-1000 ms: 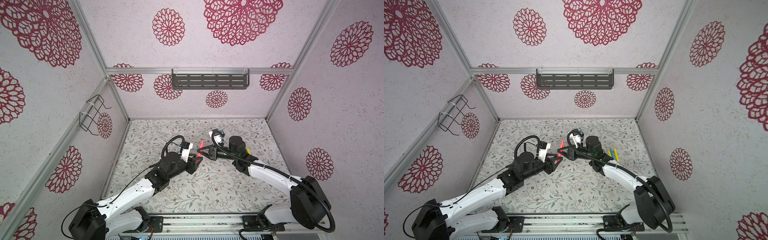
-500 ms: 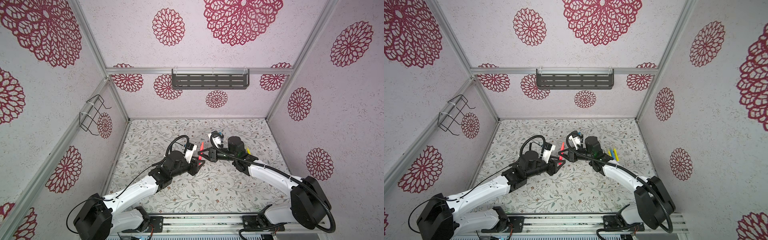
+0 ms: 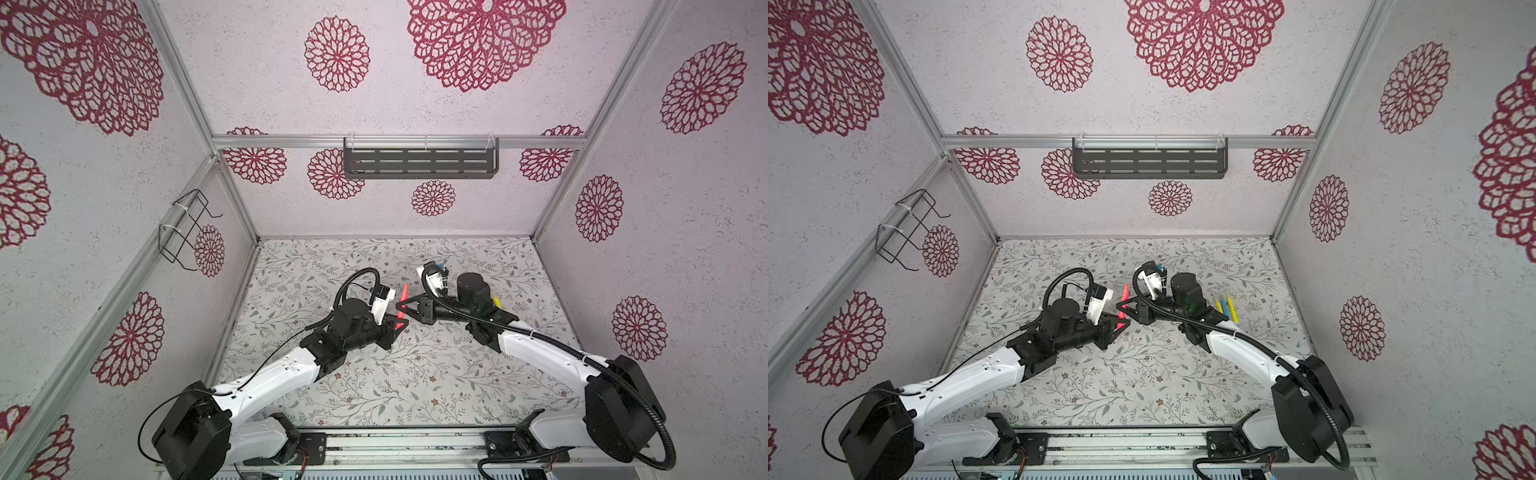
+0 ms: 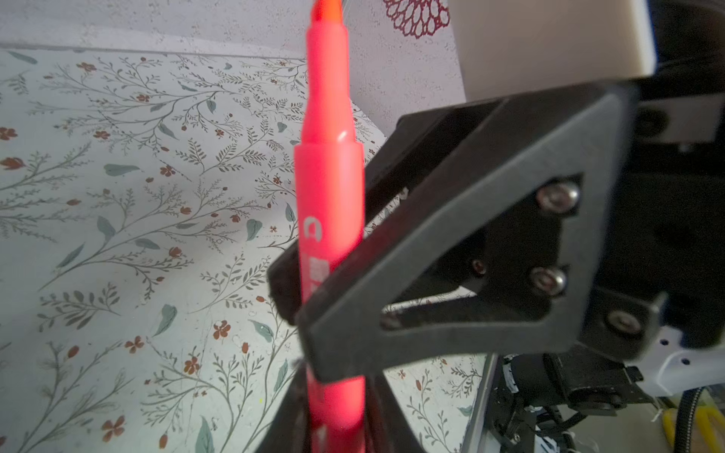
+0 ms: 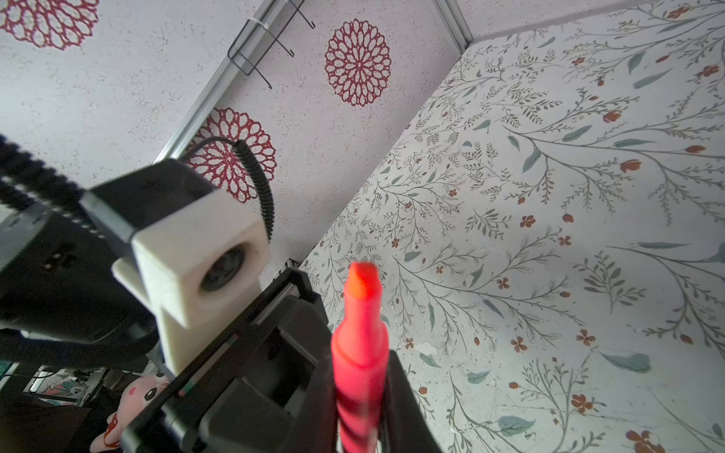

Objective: Insert the pens into the pen caps

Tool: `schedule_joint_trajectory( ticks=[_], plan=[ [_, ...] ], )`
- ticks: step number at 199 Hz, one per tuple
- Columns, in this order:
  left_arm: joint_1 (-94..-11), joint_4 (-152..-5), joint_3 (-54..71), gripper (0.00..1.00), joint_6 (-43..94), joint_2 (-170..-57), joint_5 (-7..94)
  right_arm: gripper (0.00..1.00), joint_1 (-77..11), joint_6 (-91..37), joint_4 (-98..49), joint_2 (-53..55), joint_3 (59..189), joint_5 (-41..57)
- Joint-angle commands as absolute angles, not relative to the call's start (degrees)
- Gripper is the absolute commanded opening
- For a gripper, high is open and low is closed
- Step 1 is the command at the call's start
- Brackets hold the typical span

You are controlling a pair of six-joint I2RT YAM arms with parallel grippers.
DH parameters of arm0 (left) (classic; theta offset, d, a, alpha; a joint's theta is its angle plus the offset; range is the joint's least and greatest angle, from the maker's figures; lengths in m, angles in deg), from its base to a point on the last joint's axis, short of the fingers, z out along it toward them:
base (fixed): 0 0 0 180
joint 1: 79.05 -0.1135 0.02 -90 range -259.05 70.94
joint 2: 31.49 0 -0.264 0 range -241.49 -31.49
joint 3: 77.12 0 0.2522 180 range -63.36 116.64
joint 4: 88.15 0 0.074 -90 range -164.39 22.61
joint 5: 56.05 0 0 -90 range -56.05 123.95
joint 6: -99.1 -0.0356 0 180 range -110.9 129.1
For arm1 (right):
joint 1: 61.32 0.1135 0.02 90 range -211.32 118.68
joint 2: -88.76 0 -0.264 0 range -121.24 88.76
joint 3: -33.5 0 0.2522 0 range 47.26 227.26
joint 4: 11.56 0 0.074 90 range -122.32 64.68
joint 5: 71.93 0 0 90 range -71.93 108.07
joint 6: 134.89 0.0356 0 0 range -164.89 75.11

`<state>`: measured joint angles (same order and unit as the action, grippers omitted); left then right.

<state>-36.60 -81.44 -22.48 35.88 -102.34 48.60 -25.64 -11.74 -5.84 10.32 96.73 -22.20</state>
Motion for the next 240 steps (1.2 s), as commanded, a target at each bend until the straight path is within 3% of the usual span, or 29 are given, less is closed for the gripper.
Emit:
schedule_joint_trajectory(
  ticks=[1, 37, 48, 62, 89, 108, 187, 240],
  plan=[
    [-36.94, -81.7, -21.17, 0.13, 35.98, -102.38, 49.22, 0.11, -25.28, -13.03, -4.12, 12.45, 98.07, -21.79],
    [-37.13, -81.16, -21.35, 0.0, 35.87, -102.2, 48.52, 0.11, -25.27, -12.96, -4.16, 12.72, 97.96, -21.33],
    [-37.22, -80.81, -21.35, 0.0, 35.8, -102.16, 48.26, 0.13, -25.22, -12.97, -4.23, 12.81, 97.95, -21.08],
    [-37.2, -80.19, -21.35, 0.0, 35.99, -102.11, 47.04, 0.24, -25.19, -12.88, -4.27, 13.05, 97.95, -20.65],
    [-37.56, -79.9, -21.99, 0.0, 36.33, -101.9, 45.19, 0.52, -25.24, -13.16, -4.87, 13.85, 97.8, -20.01],
    [-38.51, -80.37, -22.9, 0.0, 37.31, -101.55, 44.47, 0.6, -25.28, -13.94, -5.95, 14.84, 97.72, -19.01],
    [-42.29, -83.21, -27.65, 0.0, 40.56, -98.75, 44.67, 0.64, -26.39, -21.32, -20.82, 18.06, 100.61, -8.94],
    [-42.58, -83.04, -29.47, 0.0, 40.84, -97.26, 44.71, 0.64, -33.12, -23.25, -31.65, 15.47, 105.36, -3.32]
  ],
)
